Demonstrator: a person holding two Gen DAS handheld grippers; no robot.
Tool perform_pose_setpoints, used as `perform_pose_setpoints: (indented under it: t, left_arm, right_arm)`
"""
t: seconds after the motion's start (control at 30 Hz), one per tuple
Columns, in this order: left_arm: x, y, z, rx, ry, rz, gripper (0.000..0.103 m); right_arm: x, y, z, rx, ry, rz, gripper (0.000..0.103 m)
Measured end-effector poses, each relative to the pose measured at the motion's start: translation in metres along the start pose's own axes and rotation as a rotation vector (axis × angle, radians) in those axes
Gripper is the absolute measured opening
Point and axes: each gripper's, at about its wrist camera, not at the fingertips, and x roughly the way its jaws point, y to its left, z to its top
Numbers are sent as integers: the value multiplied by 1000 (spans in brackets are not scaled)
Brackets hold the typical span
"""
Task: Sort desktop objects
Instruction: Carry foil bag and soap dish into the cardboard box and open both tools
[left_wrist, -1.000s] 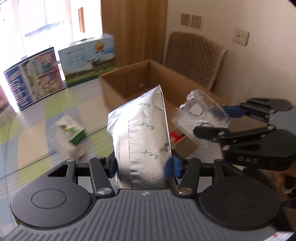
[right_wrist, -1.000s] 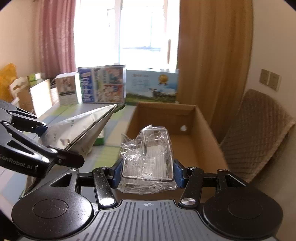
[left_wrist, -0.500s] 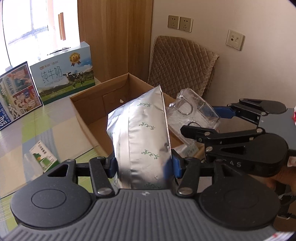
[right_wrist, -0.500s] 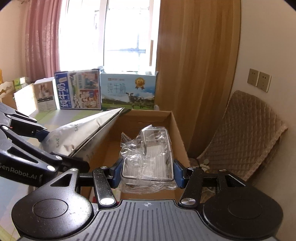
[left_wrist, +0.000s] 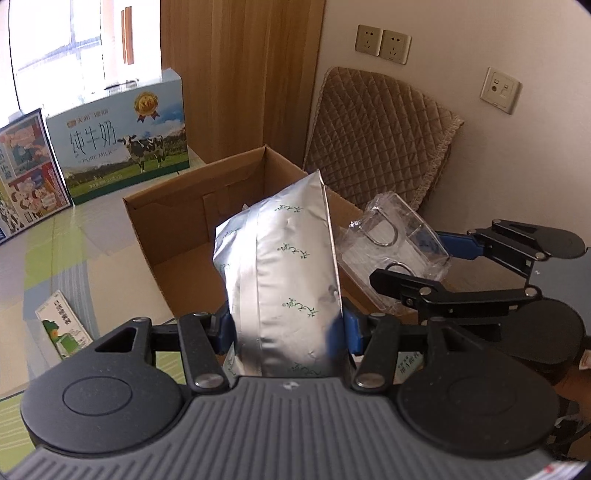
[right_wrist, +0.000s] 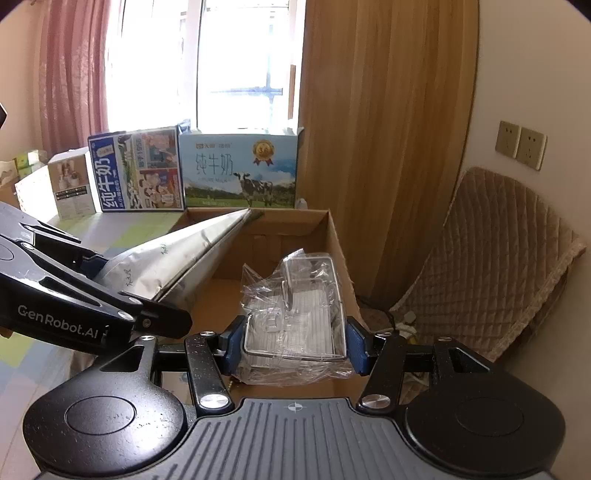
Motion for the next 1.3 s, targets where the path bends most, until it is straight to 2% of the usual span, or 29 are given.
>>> perform_pose_setpoints:
  t: [0.17, 0.3, 0.67, 0.7, 0.73, 0.8, 1.3]
  left_arm:
    - [15, 5, -1, -31, 8, -15, 51]
    - [18, 8, -2, -50, 1, -9, 59]
    - [-16, 18, -6, -65, -71, 35, 58]
    - [-18, 19, -8, -71, -73, 37, 58]
    - [-21, 20, -10, -75, -74, 39, 58]
    - [-25, 22, -13, -77, -71, 44, 58]
    - [-51, 30, -44, -106, -56, 68, 62]
  right_arm:
    - [9, -5, -4, 11, 16, -6, 52]
    - [13, -5, -6, 13, 25, -6, 52]
    - [15, 1, -6, 19, 27, 12, 52]
    - [16, 1, -5, 17, 20, 20, 54]
    - [15, 1, -5, 15, 14, 27, 61]
    - [13, 3, -4, 15, -1, 20, 68]
    - [-22, 15, -17, 48, 5, 17, 73]
